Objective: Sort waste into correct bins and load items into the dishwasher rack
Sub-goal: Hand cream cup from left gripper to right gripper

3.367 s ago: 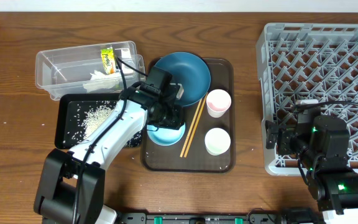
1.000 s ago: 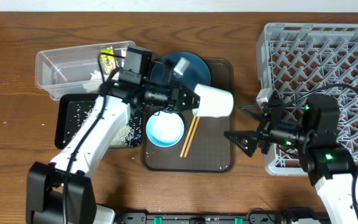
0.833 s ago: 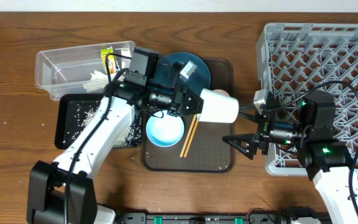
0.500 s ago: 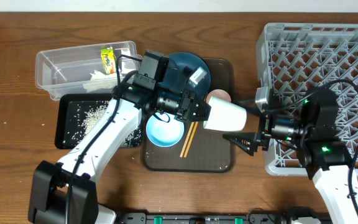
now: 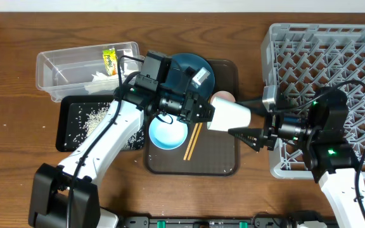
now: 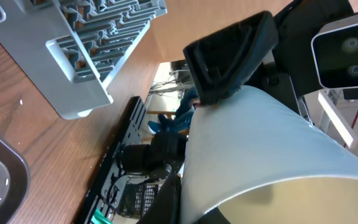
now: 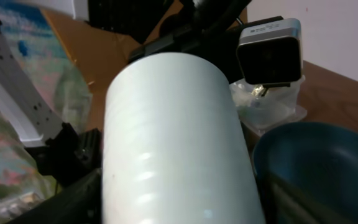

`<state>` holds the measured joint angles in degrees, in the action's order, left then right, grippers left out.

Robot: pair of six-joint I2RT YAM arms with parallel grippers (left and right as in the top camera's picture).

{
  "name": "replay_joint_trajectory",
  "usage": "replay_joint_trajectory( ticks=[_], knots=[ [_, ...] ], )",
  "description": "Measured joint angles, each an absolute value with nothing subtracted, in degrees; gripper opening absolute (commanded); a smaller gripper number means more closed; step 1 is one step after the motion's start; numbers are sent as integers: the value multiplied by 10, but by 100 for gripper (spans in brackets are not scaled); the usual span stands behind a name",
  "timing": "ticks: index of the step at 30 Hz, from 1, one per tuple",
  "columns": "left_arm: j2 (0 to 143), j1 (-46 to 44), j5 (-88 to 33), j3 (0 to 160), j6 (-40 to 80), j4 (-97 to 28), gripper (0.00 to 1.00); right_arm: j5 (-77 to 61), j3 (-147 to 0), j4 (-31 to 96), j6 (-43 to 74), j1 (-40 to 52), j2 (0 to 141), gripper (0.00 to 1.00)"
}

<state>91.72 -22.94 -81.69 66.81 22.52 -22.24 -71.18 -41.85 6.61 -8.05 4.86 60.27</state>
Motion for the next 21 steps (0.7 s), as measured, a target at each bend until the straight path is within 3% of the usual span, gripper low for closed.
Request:
replay_joint_trajectory(
  ticks=[6, 10, 12, 15, 18, 21],
  knots=[
    [917, -228, -815, 668, 225, -222, 8, -716, -418, 66, -77, 49, 603, 63],
    [917, -229, -810, 668, 224, -222, 17, -711, -418, 66, -76, 49, 603, 63],
    [917, -229, -805, 668, 226, -222, 17, -709, -418, 66, -75, 49, 603, 61],
    [917, -229, -793, 668, 225, -222, 25, -707, -418, 67, -71, 49, 603, 58],
    [917, -229, -761, 668, 224, -226, 42, -701, -418, 70, -63, 49, 603, 59],
    [917, -230, -681, 669, 225, -270, 44, -666, -418, 92, -48, 50, 603, 59]
  ],
)
